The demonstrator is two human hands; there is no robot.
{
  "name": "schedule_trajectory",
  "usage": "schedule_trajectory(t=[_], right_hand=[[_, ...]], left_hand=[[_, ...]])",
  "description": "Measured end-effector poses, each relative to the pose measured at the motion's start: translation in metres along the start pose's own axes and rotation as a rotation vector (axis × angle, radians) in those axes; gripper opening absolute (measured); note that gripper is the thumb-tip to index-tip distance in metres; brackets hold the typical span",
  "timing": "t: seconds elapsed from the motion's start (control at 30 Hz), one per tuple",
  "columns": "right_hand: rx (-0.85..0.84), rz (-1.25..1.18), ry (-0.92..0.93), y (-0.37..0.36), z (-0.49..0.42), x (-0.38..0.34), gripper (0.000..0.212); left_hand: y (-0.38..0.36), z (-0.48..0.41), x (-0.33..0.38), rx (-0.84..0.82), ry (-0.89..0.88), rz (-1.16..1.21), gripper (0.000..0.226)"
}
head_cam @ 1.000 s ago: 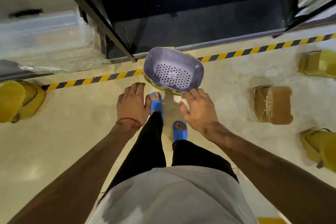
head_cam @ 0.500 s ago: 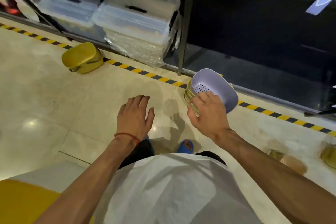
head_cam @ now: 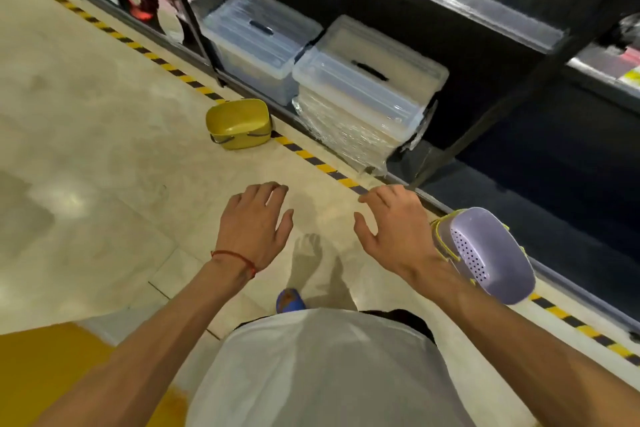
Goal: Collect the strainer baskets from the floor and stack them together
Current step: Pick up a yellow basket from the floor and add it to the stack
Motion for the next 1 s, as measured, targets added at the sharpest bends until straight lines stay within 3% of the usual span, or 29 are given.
schedule_trajectory(t=[0.33, 0.7, 0.83, 1.0], right_hand=[[-0.043, 0.054, 0.056, -0.029, -0.15, -0.068, 0.034], [-0.087, 0.017, 0.115, -0.08, -0.354, -0.053, 0.04], [-0.193, 0.057, 0.176, -0.093, -0.419, -0.05, 0.046], [-0.165, 0.042, 0.19, -0.111, -0.482, -0.06, 0.043]], left_hand=[[0.026, -0.079, -0.135, 0.014, 0.068, -0.041, 0.046], [0.017, -0.229, -0.223, -0.041, 0.213, -0.037, 0.047], [0.017, -0.276, -0.25, -0.031, 0.275, -0.024, 0.047], [0.013, -0.326, -0.293, -0.062, 0.316, -0.019, 0.046]])
Point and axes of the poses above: each hand's wrist, its own z-axis away from the middle knuckle, its own y-axis out of the back of the hand, x = y × z, the point moved 1 cm from there along -z, towards the middle knuckle, and after that the axes turned 4 degrees about y, right-handed, at the moved point
